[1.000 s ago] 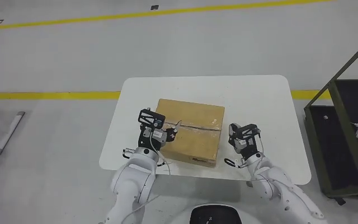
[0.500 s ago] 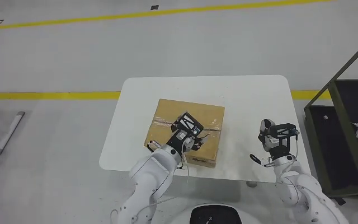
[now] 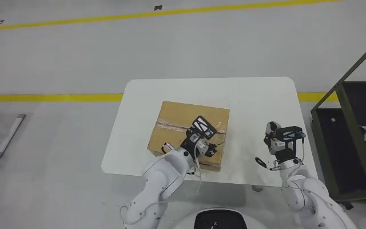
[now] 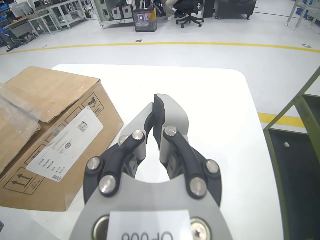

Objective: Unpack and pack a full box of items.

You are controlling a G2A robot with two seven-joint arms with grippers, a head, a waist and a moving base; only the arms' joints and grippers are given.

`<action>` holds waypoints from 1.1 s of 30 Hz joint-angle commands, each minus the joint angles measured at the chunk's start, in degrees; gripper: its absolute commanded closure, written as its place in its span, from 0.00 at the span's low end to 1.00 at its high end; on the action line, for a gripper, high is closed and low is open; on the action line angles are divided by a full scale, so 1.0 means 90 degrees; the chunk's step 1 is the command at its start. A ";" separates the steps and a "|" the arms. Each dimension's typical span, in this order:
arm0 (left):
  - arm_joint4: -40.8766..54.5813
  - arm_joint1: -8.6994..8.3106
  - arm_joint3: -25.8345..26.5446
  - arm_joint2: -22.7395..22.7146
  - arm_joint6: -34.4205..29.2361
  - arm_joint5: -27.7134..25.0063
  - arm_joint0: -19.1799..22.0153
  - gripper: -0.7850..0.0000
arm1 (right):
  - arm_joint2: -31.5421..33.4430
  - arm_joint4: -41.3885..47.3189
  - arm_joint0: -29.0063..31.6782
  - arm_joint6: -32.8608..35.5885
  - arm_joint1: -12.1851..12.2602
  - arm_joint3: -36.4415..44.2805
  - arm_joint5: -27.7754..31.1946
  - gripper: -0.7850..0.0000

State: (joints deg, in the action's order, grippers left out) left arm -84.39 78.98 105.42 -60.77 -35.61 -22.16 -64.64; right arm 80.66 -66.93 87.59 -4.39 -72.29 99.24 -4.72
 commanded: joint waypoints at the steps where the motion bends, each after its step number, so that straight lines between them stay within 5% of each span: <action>1: 0.0112 0.0062 -0.0318 0.0234 -0.0239 0.0207 0.0251 0.00 | 0.0000 0.0000 0.0000 0.0000 0.0000 0.0000 0.0000 1.00; 8: 0.0097 0.0181 -0.1040 0.0582 -0.0767 0.0698 0.0718 0.00 | 0.0000 0.0000 0.0000 0.0000 0.0000 0.0000 0.0000 1.00; 19: 0.0211 0.0258 -0.1301 0.0655 -0.0991 0.1083 0.0887 0.10 | 0.0000 0.0000 0.0000 0.0000 0.0000 0.0000 0.0000 1.00; 25: 0.0112 0.0263 -0.1326 0.0651 -0.1116 0.1137 0.0873 0.28 | 0.0000 0.0000 0.0000 0.0000 0.0000 0.0000 0.0000 1.00; 33: -0.0031 0.0272 -0.1241 0.0669 -0.1125 0.1220 0.0821 0.73 | 0.0000 0.0000 0.0000 0.0000 0.0000 0.0000 0.0000 1.00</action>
State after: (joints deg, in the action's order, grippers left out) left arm -84.35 81.43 94.05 -54.74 -45.79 -11.38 -57.17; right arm 80.66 -66.93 87.59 -4.39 -72.29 99.24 -4.72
